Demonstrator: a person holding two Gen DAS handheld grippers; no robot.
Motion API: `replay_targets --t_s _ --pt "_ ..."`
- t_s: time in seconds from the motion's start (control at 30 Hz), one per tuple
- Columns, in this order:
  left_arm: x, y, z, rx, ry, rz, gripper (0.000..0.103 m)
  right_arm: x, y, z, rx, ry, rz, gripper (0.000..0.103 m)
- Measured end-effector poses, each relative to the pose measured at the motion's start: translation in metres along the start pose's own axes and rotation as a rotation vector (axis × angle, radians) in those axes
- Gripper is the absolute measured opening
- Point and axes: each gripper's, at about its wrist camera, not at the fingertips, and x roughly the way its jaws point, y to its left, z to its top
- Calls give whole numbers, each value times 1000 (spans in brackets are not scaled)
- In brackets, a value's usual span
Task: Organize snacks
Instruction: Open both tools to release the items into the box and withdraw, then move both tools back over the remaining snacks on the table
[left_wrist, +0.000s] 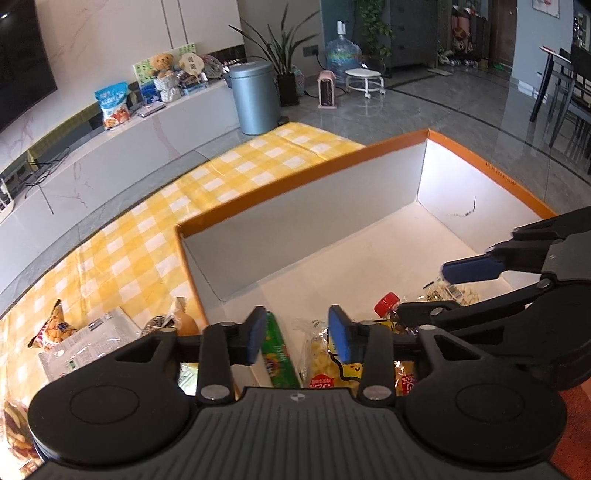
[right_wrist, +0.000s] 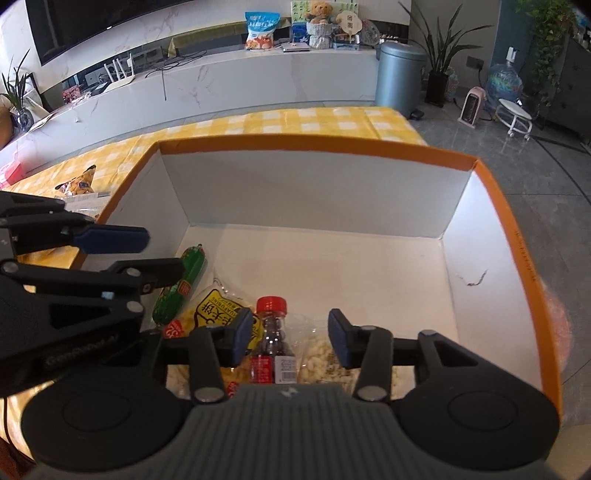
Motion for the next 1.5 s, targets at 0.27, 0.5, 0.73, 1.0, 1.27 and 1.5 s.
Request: replay_targets --t_s 0.27,0.5,0.73,1.0,1.27,1.5 --pt "-34 7 -3 -58 -87 -20 82 -25 -3 -3 27 -99 -51 62" --pt "-73 15 -21 -123 -216 22 85 -54 10 -16 38 -297 -70 75" --pt "-108 37 -61 -228 -312 94 87 -75 41 -34 -26 -421 -47 75" --pt "-129 71 -108 -380 -309 183 87 -77 89 -55 -110 -404 37 74" --pt "-137 101 -144 -490 -270 214 87 -72 138 -71 -218 -365 90 64" --pt "-130 109 -163 -490 -246 178 86 -61 164 -69 -318 -343 83 56"
